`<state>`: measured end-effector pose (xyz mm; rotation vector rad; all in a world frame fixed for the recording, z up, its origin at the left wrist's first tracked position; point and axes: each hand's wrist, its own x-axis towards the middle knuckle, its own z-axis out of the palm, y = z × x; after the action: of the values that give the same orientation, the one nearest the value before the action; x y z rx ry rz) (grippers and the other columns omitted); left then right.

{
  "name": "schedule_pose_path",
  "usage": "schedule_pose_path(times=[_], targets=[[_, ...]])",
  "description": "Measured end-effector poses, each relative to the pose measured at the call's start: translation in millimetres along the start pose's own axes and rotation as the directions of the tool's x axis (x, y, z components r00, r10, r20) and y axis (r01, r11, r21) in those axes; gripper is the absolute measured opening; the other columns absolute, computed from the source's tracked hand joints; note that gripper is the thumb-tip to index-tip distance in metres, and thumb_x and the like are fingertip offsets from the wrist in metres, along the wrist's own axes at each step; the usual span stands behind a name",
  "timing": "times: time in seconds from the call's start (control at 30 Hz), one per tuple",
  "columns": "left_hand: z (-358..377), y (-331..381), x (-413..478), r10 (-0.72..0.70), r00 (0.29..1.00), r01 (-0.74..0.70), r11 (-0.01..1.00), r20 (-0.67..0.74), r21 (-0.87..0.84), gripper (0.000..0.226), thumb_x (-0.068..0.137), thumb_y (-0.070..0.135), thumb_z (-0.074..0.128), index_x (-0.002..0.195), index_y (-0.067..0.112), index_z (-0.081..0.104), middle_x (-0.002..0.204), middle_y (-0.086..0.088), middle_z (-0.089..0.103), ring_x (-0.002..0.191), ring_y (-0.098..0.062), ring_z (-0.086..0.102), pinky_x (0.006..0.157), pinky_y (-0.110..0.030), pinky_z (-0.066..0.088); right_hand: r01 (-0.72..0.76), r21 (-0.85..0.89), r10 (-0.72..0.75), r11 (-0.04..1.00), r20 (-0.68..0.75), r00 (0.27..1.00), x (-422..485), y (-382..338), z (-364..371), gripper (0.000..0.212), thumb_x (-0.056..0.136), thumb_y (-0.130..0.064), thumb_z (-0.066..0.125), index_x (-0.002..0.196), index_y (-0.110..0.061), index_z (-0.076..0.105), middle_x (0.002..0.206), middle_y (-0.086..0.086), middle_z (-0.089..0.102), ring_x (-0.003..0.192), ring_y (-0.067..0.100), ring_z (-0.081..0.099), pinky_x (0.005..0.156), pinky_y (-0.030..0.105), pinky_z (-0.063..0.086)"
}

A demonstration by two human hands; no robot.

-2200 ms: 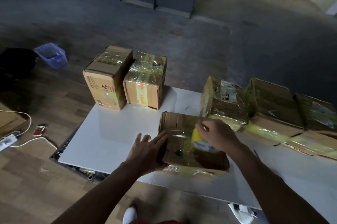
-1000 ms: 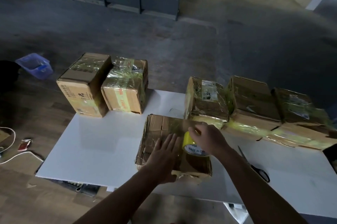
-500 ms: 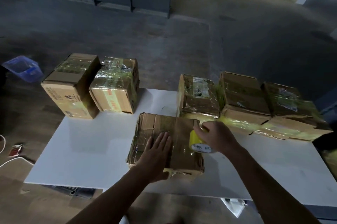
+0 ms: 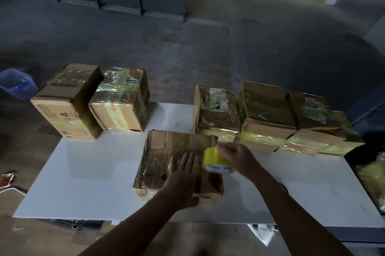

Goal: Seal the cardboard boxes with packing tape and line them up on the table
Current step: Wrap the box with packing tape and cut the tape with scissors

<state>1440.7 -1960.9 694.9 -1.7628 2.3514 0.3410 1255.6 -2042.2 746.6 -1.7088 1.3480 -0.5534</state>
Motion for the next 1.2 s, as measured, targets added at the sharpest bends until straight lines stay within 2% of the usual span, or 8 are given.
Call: schedule_pose_path(times=[0.1,0.23,0.4,0.47,0.6,0.77,1.07,1.2], targets=[[0,0,4,0.016,1.000,-0.016,0.999,0.000,0.036,0.114,0.081,0.053,0.063,0.150,0.001,-0.010,0.159,-0.020,-0.012,0.147,-0.035,-0.011,0.113,-0.065,0.000,0.131,-0.104,-0.137,0.986,-0.053,0.989,2,3,3,0.041,0.087,-0.046,0.060,0.059,-0.016,0.057,0.054,-0.001,0.048,0.050,0.009,0.047,0.053,0.030,0.038],[5,-6,3,0.027,1.000,-0.026,0.999,-0.006,0.023,0.115,0.080,0.055,0.064,0.150,0.002,-0.011,0.159,-0.019,-0.012,0.147,-0.035,-0.011,0.113,-0.065,-0.001,0.235,-0.436,-0.313,0.869,-0.115,0.943,7,14,-11,0.051,0.084,-0.051,0.053,0.050,-0.014,0.044,0.043,0.000,0.033,0.041,0.010,0.029,0.045,0.025,0.030],[4,-2,5,0.026,1.000,-0.027,0.999,0.008,0.040,0.115,0.082,0.057,0.061,0.150,0.003,-0.014,0.158,-0.018,-0.017,0.147,-0.034,-0.014,0.114,-0.065,-0.001,0.078,-0.631,-0.185,0.772,-0.105,0.977,-1,28,-33,0.053,0.089,-0.042,0.060,0.048,-0.022,0.033,0.047,-0.007,0.032,0.047,0.007,0.034,0.050,0.021,0.023],[5,-4,5,0.021,1.000,-0.022,0.999,0.011,0.048,0.115,0.081,0.058,0.061,0.150,0.005,-0.014,0.158,-0.018,-0.018,0.147,-0.034,-0.014,0.114,-0.064,-0.001,0.012,-0.672,-0.105,0.740,-0.099,0.990,1,34,-29,0.048,0.090,-0.046,0.055,0.052,-0.019,0.043,0.052,-0.005,0.040,0.056,0.016,0.046,0.054,0.023,0.030],[4,-3,4,0.025,0.999,-0.026,0.999,0.030,0.044,0.113,0.081,0.057,0.062,0.151,0.009,-0.013,0.155,-0.017,-0.023,0.146,-0.035,-0.014,0.113,-0.065,-0.003,-0.073,-0.681,0.040,0.729,-0.065,0.997,2,51,-20,0.045,0.092,-0.053,0.047,0.082,-0.014,0.068,0.077,0.004,0.062,0.075,0.020,0.057,0.067,0.027,0.040],[-2,1,5,0.005,0.996,-0.013,0.996,0.084,0.089,0.109,0.084,0.053,0.062,0.151,0.015,-0.014,0.156,-0.023,-0.019,0.145,-0.039,-0.014,0.110,-0.067,-0.004,-0.114,-0.662,0.092,0.741,-0.069,0.993,7,63,-10,0.050,0.091,-0.056,0.045,0.105,-0.014,0.070,0.099,0.007,0.069,0.088,0.021,0.061,0.073,0.027,0.041],[-20,58,29,-0.063,0.985,0.021,0.966,0.158,0.258,0.084,0.095,0.042,0.052,0.150,-0.003,0.007,0.153,-0.036,-0.003,0.141,-0.052,0.005,0.106,-0.065,0.028,-0.087,-0.655,0.103,0.750,-0.014,0.995,14,59,12,0.060,0.087,-0.066,0.041,0.083,-0.013,0.069,0.083,0.003,0.068,0.081,0.021,0.062,0.068,0.028,0.040],[-20,62,23,-0.084,0.984,0.061,0.988,0.158,0.140,0.092,0.093,0.037,0.056,0.150,0.001,-0.006,0.156,-0.028,-0.014,0.143,-0.050,-0.005,0.110,-0.067,0.018,-0.092,-0.621,0.104,0.778,-0.016,0.994,12,64,16,0.057,0.089,-0.063,0.041,0.076,-0.013,0.066,0.076,0.003,0.065,0.073,0.019,0.059,0.063,0.028,0.038]])
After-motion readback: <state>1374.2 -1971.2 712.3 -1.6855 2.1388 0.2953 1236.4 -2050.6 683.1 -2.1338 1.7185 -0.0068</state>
